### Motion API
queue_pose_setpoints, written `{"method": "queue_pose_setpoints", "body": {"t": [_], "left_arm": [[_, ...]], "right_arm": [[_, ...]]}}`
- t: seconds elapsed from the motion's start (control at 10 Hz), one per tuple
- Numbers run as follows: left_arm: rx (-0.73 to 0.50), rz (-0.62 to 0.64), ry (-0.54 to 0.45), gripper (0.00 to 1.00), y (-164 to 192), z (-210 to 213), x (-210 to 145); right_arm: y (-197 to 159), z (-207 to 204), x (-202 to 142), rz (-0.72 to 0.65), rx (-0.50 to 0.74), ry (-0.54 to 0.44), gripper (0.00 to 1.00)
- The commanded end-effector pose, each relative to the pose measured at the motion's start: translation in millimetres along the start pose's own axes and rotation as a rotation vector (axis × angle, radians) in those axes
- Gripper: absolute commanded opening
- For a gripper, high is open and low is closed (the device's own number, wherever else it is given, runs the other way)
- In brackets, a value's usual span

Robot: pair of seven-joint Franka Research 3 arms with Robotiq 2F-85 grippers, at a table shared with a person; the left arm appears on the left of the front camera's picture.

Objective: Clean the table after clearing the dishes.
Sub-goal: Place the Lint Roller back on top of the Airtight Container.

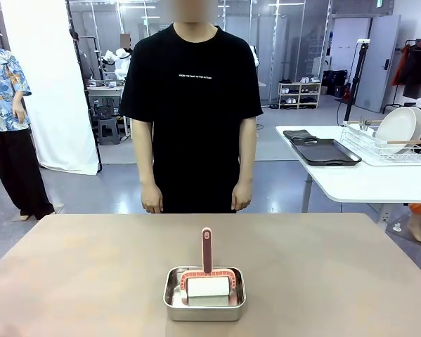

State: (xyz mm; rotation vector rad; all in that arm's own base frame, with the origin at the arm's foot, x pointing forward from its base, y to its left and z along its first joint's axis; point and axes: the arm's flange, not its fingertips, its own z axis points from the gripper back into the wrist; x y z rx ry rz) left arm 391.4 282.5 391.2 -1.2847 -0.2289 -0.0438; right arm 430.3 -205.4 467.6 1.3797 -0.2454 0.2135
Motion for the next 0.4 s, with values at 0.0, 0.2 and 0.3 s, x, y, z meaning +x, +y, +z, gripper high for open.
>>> {"method": "queue_pose_setpoints", "body": {"t": [0.0,0.2,0.3], "left_arm": [[-0.001,-0.005,-0.007,1.0,-2.5,1.0,-3.6],[-0.001,-0.005,-0.007,1.0,-2.5,1.0,-3.6],[-0.001,-0.005,-0.007,1.0,-2.5,1.0,-3.6]], "right_arm": [[5.1,-2.8,-0.7,0.005,0.003,0.0,1.0],[5.1,-2.8,-0.7,0.005,0.003,0.0,1.0],[5.1,-2.8,-0.7,0.005,0.003,0.0,1.0]]}}
